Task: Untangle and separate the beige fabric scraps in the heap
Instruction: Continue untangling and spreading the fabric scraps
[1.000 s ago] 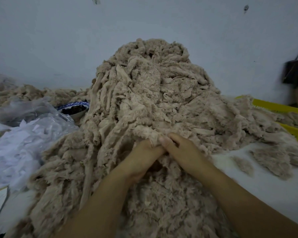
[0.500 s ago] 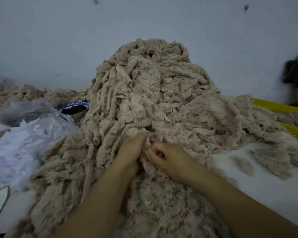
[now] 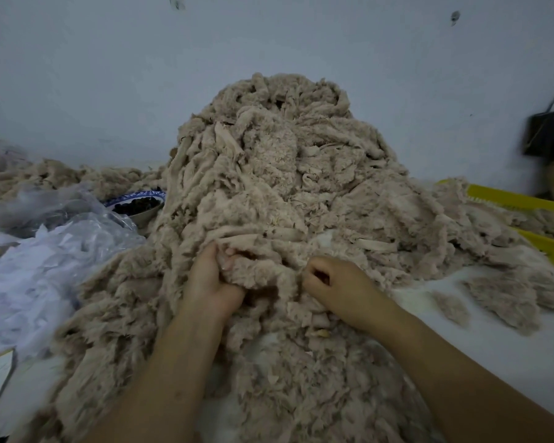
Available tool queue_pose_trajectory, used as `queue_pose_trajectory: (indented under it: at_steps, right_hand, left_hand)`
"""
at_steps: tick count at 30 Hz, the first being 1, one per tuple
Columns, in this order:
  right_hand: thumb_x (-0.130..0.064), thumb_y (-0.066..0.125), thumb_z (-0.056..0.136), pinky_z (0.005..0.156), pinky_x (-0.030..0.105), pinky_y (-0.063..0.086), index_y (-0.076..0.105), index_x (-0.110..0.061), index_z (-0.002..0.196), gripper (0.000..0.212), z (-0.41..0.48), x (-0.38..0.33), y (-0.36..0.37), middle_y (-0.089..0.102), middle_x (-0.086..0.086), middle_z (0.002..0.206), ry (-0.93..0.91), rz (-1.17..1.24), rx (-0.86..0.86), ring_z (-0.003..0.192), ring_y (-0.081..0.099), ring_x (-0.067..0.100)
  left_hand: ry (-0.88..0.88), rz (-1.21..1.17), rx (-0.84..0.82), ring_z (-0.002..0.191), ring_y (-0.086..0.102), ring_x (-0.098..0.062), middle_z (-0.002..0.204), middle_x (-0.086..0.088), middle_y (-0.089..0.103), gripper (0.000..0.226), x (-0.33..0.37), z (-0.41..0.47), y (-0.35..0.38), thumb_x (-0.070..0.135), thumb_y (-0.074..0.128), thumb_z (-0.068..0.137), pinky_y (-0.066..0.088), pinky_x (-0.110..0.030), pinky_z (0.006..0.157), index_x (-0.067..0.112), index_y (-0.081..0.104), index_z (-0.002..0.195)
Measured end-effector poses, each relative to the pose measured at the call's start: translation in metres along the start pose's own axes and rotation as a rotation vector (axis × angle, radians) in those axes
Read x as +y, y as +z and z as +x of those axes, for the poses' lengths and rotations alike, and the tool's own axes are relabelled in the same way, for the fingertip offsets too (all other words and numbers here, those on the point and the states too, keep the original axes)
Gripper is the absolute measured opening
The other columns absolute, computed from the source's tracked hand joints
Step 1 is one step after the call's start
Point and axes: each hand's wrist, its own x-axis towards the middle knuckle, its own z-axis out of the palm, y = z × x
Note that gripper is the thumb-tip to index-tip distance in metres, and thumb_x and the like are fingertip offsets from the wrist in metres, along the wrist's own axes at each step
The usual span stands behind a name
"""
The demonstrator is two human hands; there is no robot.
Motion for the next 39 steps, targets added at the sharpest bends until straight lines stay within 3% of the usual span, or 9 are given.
queue_pose_trajectory:
  at_steps: [6, 12, 19, 22, 24, 26, 29, 35, 39]
  right_hand:
    - [-0.071, 0.036, 0.091, 0.058, 0.016, 0.038, 0.051, -0.037, 0.078, 0.039, 0.000, -0.025, 0.010, 0.053, -0.020, 0.075, -0.073, 0.143, 0.125, 0.066, 0.050, 0.001]
    - [-0.046, 0.047, 0.100, 0.054, 0.025, 0.040, 0.055, -0.026, 0.074, 0.034, 0.004, -0.026, 0.025, 0.059, -0.012, 0.066, 0.044, 0.154, -0.032, 0.055, 0.051, 0.000]
    - [-0.057, 0.040, 0.100, 0.050, 0.017, 0.031, 0.043, -0.038, 0.058, 0.046, -0.008, -0.029, 0.020, 0.043, -0.018, 0.054, -0.125, 0.090, -0.299, 0.048, 0.038, 0.001]
    - [-0.055, 0.044, 0.099, 0.053, 0.010, 0.037, 0.063, -0.053, 0.067, 0.037, -0.008, -0.029, -0.001, 0.060, -0.027, 0.061, 0.041, 0.229, -0.082, 0.055, 0.055, -0.007]
    - [-0.052, 0.047, 0.099, 0.052, 0.008, 0.043, 0.074, -0.034, 0.087, 0.034, -0.005, -0.017, -0.017, 0.073, -0.011, 0.078, 0.200, 0.418, 0.206, 0.069, 0.067, 0.002]
    - [-0.045, 0.049, 0.100, 0.053, 0.011, 0.045, 0.069, -0.010, 0.096, 0.040, 0.000, -0.010, -0.022, 0.069, 0.011, 0.093, 0.263, 0.512, 0.311, 0.080, 0.067, 0.018]
    - [-0.041, 0.050, 0.101, 0.082, 0.018, 0.055, 0.070, -0.044, 0.106, 0.021, 0.002, -0.012, -0.010, 0.073, -0.012, 0.105, 0.203, 0.541, 0.223, 0.096, 0.068, 0.004]
    - [-0.042, 0.056, 0.095, 0.080, 0.030, 0.054, 0.069, -0.052, 0.092, 0.016, 0.007, -0.020, -0.002, 0.073, -0.016, 0.096, 0.247, 0.797, 0.232, 0.090, 0.070, 0.008]
    - [-0.037, 0.058, 0.096, 0.087, 0.040, 0.054, 0.075, -0.019, 0.109, 0.027, 0.009, -0.019, -0.007, 0.076, 0.005, 0.105, 0.413, 1.086, 0.315, 0.096, 0.073, 0.022]
  left_hand:
    - [-0.026, 0.342, -0.113, 0.100, 0.070, -0.024, 0.110, -0.015, 0.073, 0.036, -0.031, -0.009, 0.010, 0.028, 0.047, 0.104, 0.054, -0.036, 0.092, 0.001, 0.069, 0.110]
    - [0.019, 0.618, -0.155, 0.080, 0.075, -0.010, 0.090, -0.002, 0.078, 0.044, -0.042, -0.017, 0.016, 0.035, 0.048, 0.102, 0.057, -0.021, 0.063, 0.016, 0.082, 0.083]
    - [0.076, -0.087, 0.108, 0.041, 0.036, -0.008, 0.045, 0.005, 0.041, 0.025, 0.013, 0.017, -0.019, 0.010, 0.041, 0.094, 0.034, -0.022, 0.062, 0.020, 0.044, 0.072]
    - [0.166, -0.192, 0.172, 0.060, 0.040, -0.010, 0.064, 0.000, 0.051, 0.023, 0.030, 0.025, -0.038, 0.003, 0.040, 0.089, 0.039, -0.018, 0.071, 0.022, 0.051, 0.082]
    - [0.207, -0.192, 0.129, 0.077, 0.062, -0.016, 0.085, -0.005, 0.065, 0.026, 0.028, 0.025, -0.034, 0.015, 0.040, 0.101, 0.051, -0.029, 0.093, 0.017, 0.064, 0.090]
    - [0.180, -0.092, 0.061, 0.072, 0.070, -0.019, 0.088, -0.007, 0.067, 0.036, 0.014, 0.017, -0.020, 0.040, 0.044, 0.103, 0.059, -0.030, 0.075, 0.014, 0.065, 0.090]
    - [0.062, 0.288, 0.003, 0.085, 0.066, -0.017, 0.103, -0.007, 0.066, 0.061, -0.012, 0.011, -0.001, 0.065, 0.036, 0.097, 0.055, -0.026, 0.066, 0.012, 0.062, 0.112]
    - [0.073, 0.506, -0.098, 0.089, 0.073, -0.020, 0.115, -0.014, 0.070, 0.025, -0.034, 0.002, 0.010, 0.018, 0.051, 0.100, 0.061, -0.029, 0.072, 0.002, 0.064, 0.115]
    - [0.099, 1.026, -0.042, 0.080, 0.075, -0.019, 0.092, -0.006, 0.077, 0.039, -0.031, -0.008, 0.007, 0.051, 0.057, 0.095, 0.060, -0.034, 0.070, 0.016, 0.074, 0.095]
